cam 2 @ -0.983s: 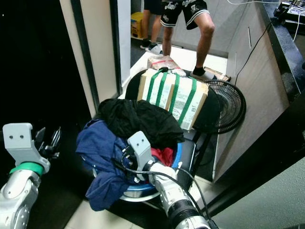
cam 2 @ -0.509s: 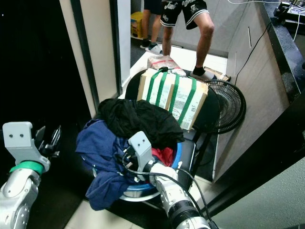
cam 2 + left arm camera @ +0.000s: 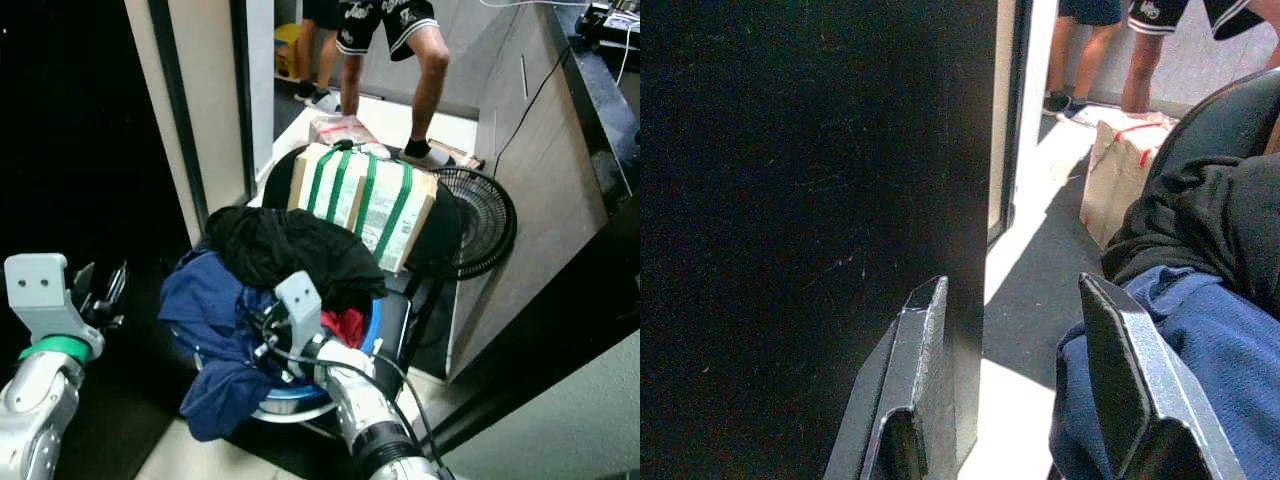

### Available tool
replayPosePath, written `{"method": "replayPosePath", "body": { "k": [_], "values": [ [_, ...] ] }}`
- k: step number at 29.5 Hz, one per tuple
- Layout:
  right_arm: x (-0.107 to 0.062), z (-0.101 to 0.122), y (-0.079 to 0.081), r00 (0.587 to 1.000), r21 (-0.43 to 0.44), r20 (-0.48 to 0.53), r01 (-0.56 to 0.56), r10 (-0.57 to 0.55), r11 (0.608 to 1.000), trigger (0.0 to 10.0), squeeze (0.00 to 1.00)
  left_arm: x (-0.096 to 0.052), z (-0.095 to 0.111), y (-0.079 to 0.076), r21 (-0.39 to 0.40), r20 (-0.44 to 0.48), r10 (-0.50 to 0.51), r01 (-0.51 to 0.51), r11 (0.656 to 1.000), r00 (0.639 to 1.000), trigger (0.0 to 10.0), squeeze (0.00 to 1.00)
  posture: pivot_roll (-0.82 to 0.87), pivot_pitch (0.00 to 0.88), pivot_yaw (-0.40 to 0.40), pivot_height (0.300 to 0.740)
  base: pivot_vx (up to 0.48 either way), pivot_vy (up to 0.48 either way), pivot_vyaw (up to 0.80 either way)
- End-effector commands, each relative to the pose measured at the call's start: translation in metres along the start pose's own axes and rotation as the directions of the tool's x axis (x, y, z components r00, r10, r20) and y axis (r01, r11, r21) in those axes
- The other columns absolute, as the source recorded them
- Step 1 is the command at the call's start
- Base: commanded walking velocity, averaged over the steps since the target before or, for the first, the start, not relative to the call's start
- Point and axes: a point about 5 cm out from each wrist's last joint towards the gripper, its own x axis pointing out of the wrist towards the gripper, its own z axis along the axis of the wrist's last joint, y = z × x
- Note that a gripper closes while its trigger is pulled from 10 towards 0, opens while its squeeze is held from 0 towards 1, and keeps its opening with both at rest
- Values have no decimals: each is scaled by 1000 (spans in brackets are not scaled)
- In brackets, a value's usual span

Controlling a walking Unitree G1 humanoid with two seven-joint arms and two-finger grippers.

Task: Clothes washing

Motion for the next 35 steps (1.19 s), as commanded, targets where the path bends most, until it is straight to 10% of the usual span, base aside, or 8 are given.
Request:
{"method": "replayPosePath", "body": {
  "k": [1,7,13,18,19,21,22,35],
  "values": [
    [6,56,-6,954,194,297,-38,-22,980,0,0,-1,-3,2,4,-15,3,-3,1000,1000,10000,0,134,40,43,740,0,0,0],
    [-10,198,-17,624,245,778,-197,-71,949,0,0,1,-1,3,1,-8,5,-5,1000,1000,10000,0,131,35,47,740,0,0,0],
    [-24,242,-30,494,244,857,-136,-148,960,0,0,2,-1,3,0,-5,7,-7,1000,1000,10000,0,129,34,47,740,0,0,0],
    [-9,212,-35,723,89,681,77,-117,993,0,0,2,-1,2,8,-6,-1,1,1000,1000,10000,0,130,31,43,740,0,0,0],
    [-2,189,-32,810,21,576,126,-115,992,4275,0,1,-1,1,11,-8,-4,4,1000,1000,10000,0,133,31,41,740,0,0,0],
    [2,174,-30,853,-22,508,148,-117,989,4275,0,2,-1,1,13,-9,-6,6,1000,1000,10000,0,133,31,41,740,0,0,0],
    [8,132,-30,932,-54,322,196,-169,979,10000,1000,2,-2,1,15,-12,-7,7,1000,1000,10000,0,133,31,41,740,0,0,0],
    [-15,22,-41,958,-132,-71,266,-277,955,10000,1000,0,-6,-5,18,-41,-50,51,999,998,10000,0,132,42,48,740,0,0,0]
  ]
}}
